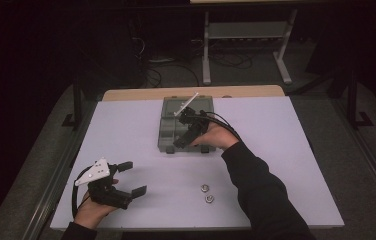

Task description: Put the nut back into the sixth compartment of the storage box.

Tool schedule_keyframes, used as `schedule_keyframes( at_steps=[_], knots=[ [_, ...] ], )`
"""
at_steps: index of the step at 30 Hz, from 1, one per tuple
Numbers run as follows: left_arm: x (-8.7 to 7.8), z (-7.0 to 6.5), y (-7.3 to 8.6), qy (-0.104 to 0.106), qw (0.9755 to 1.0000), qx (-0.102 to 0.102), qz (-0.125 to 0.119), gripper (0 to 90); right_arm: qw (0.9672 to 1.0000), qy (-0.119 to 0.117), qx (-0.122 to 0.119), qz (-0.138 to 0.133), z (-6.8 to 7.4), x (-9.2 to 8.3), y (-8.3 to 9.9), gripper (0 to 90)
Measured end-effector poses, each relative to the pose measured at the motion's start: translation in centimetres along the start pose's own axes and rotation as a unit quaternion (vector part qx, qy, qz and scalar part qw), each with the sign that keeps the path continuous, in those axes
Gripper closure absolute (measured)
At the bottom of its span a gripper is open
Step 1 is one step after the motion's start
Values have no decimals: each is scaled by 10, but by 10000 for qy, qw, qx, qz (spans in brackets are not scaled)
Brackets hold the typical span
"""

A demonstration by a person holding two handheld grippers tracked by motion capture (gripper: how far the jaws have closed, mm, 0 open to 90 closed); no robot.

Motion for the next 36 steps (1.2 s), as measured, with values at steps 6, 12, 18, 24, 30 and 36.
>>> schedule_keyframes(
  at_steps=[6,12,18,24,30,36],
  knots=[
    [1,-1,0,14,10000,-6,-14,0,9999,86,-38,-64,4,-12,13,0],
    [2,-1,1,23,10000,72,20,0,9999,137,-62,-13,7,-19,29,0],
    [2,-1,1,27,9999,89,51,0,9999,133,-73,-62,8,-26,42,0],
    [2,-1,1,22,10000,74,27,0,9998,84,-86,-142,12,-35,55,0],
    [2,-1,0,14,10000,65,13,0,9996,75,-116,-227,15,-44,66,0],
    [1,-1,0,-1,10000,29,5,0,9995,42,-99,-291,22,-55,78,0]
  ],
)
Point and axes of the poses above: each handheld gripper's, and its own axes: x roughly forward along the jaws, y roughly out of its underside, z roughly to its left, the point moved 7 cm from there along x, roughly forward along the jaws, and after that the axes turned 14 degrees about x, right-handed, at the moved point
